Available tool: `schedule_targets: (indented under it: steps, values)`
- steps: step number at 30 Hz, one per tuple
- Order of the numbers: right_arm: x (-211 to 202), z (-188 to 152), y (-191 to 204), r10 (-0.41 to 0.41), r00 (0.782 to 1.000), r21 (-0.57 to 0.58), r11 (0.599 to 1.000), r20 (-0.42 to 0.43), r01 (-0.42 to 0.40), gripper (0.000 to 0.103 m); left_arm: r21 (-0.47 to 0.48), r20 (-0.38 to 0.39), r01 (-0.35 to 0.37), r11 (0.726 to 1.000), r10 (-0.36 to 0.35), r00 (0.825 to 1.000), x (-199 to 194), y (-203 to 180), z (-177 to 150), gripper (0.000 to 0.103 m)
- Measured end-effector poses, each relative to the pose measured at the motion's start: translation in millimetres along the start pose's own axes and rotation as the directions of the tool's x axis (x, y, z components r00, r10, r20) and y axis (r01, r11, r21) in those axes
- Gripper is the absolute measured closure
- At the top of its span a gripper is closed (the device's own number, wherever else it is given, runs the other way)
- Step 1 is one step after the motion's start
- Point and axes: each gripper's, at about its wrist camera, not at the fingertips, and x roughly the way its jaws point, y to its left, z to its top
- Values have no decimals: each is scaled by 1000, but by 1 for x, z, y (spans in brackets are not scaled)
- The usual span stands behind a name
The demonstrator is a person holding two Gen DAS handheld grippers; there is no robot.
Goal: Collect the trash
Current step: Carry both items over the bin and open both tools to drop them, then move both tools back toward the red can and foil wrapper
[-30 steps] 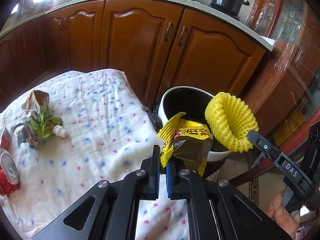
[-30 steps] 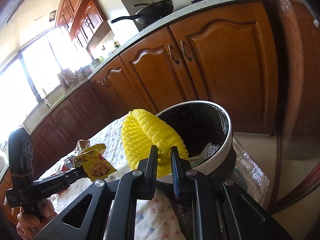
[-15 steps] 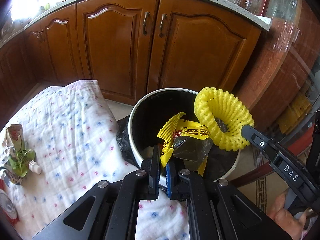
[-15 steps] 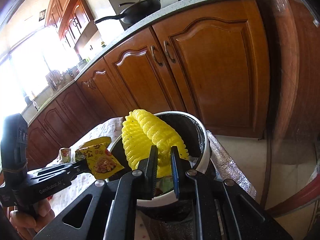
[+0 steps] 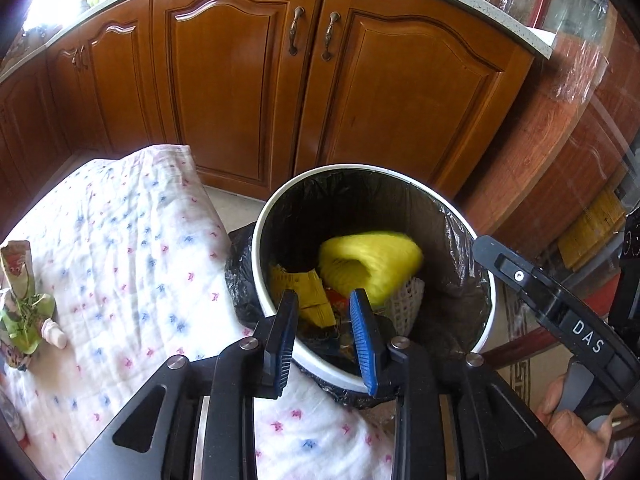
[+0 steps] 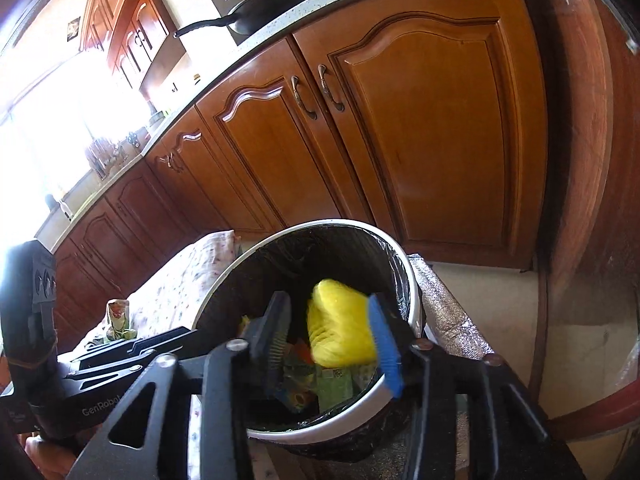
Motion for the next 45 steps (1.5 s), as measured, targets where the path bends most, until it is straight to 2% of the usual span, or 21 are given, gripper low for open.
schedule_targets:
  steps: [4,14,23,37,45]
  values:
    - [-8,-5,0,16,1000,11,1000,19,-16,56,-22,15,4,1000,-4,1000,-10,12,-15,76]
    - [-31,-30,32,95,995,-1,995,39,-96,33,-114,45,-3,993,8,999,-57,43,-67,71]
    - [-41,-59,78,185,983,-45,982,0,-184,22,-223,58,-38,974,52,997,-97,90,-119,69]
    - [-25,-118,153,278,950,-121,948,-140,-295,20,-367,47,-124,922,151,987,-148,157,-174,69]
    - [-18,-136,187,304,933,-169,926,-193,-337,20,-425,49,-163,890,202,978,-174,185,-198,69]
